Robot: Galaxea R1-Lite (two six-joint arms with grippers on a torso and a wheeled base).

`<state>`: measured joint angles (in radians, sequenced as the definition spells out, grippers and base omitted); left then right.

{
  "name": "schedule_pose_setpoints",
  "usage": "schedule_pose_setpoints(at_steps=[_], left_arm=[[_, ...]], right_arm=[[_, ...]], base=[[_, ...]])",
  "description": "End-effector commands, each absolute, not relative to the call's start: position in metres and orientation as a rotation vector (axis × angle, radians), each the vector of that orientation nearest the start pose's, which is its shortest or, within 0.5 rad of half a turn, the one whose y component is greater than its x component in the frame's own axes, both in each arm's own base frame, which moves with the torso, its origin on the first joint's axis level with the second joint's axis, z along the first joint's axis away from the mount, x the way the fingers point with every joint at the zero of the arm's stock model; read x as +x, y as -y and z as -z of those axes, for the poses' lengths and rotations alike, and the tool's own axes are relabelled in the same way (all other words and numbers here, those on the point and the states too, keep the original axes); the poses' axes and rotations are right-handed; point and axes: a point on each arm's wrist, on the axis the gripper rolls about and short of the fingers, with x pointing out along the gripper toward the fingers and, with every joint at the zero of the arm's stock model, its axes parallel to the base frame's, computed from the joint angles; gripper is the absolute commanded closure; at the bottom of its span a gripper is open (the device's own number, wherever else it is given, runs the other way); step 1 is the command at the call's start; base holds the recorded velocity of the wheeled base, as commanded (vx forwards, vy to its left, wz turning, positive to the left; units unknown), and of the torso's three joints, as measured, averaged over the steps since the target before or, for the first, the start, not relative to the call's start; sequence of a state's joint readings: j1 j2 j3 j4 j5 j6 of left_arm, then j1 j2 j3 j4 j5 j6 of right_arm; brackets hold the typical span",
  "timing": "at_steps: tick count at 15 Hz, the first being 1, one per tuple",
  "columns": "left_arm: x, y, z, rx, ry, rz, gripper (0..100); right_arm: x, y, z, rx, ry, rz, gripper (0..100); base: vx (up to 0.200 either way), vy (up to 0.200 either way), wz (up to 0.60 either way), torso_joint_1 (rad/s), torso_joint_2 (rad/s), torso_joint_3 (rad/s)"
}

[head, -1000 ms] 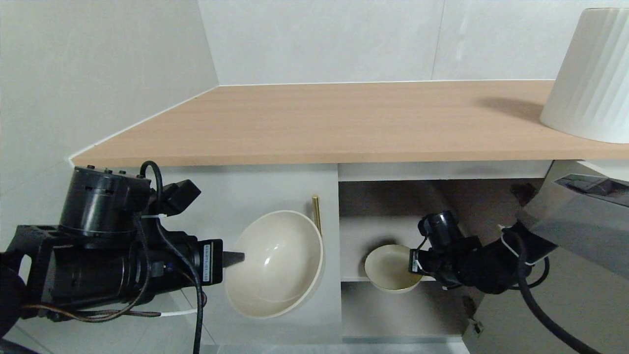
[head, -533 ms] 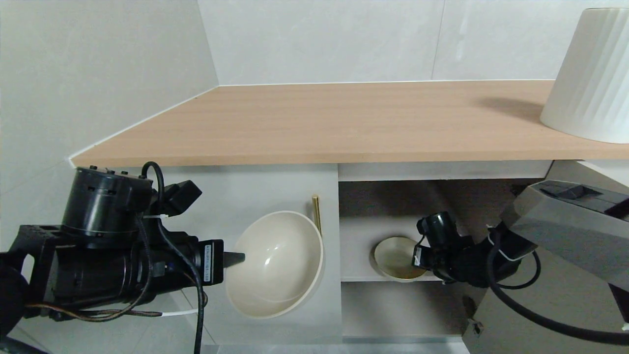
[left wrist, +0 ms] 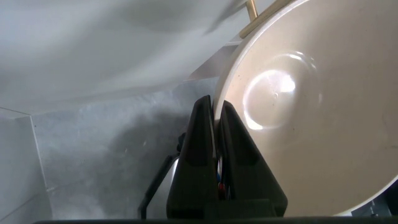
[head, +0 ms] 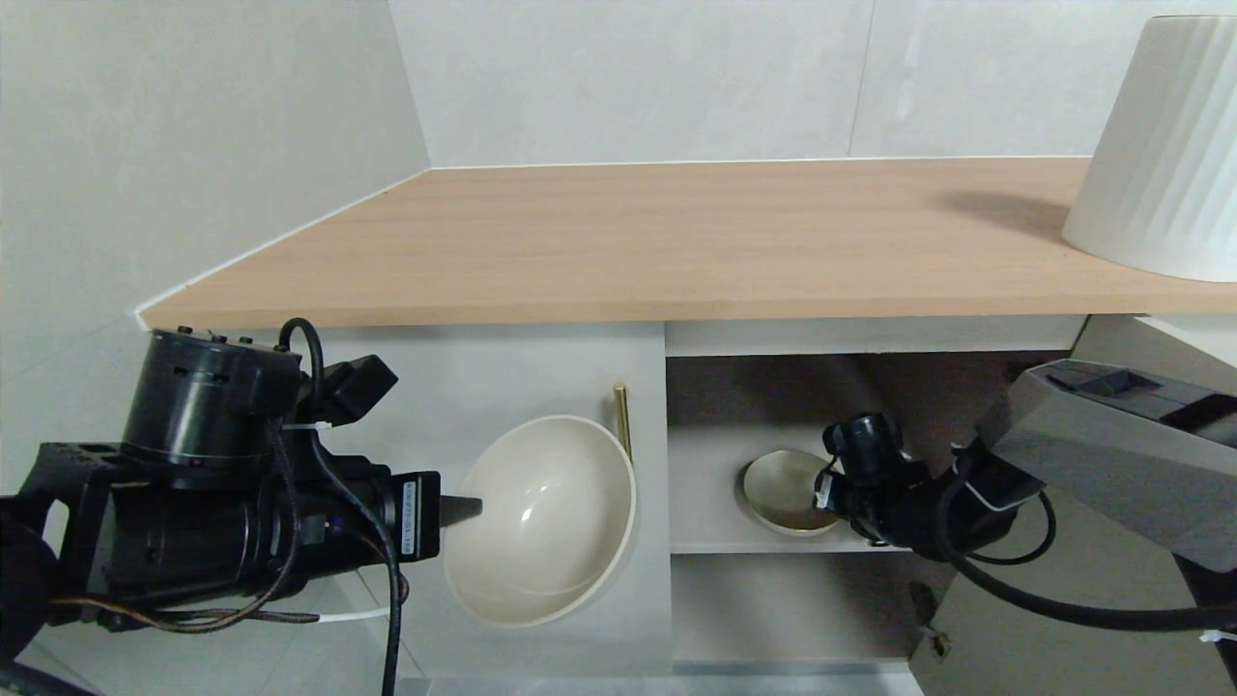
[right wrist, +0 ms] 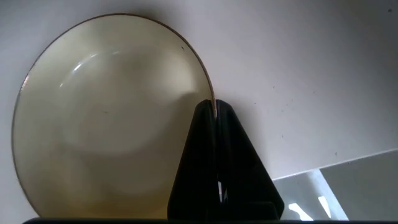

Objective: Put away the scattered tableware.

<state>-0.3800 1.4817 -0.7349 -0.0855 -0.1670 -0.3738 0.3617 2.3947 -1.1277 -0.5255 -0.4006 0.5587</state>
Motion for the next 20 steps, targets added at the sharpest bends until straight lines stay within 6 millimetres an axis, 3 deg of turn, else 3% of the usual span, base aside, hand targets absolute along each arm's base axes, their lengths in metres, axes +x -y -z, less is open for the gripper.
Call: schedule_pose_setpoints(at_steps=[1,9,10,16,20], left_arm=[[0.216,0.090,-0.173,-0.281,-0.754,0.394,100],[0.216,0.090,-0.173,-0.281,-0.753,0.395,100],[0.216,0.090,-0.173,-0.281,-0.751,0.395,100],[0.217,0.091,-0.171,-0.279,-0.755,0.394,100],[0.217,0.099,-0.166,-0.266,-0.783,0.412,100]], right_arm=[[0.397,-0.138,0.010,0.261,-0.650,0.230,100],[0.397,-0.138,0.009,0.259,-0.648,0.228,100],[0.397,-0.138,0.009,0.259,-0.648,0.228,0],[0.394,-0.139,0.002,0.260,-0.640,0.221,0],[0.342,-0.152,-0.056,0.202,-0.631,0.048,0]], base=[[0.000,0.000,0.00,0.000,0.00,0.000],[0.000,0.000,0.00,0.000,0.00,0.000],[0.000,0.000,0.00,0.000,0.00,0.000],[0.000,0.000,0.00,0.000,0.00,0.000],[0.000,0.000,0.00,0.000,0.00,0.000]])
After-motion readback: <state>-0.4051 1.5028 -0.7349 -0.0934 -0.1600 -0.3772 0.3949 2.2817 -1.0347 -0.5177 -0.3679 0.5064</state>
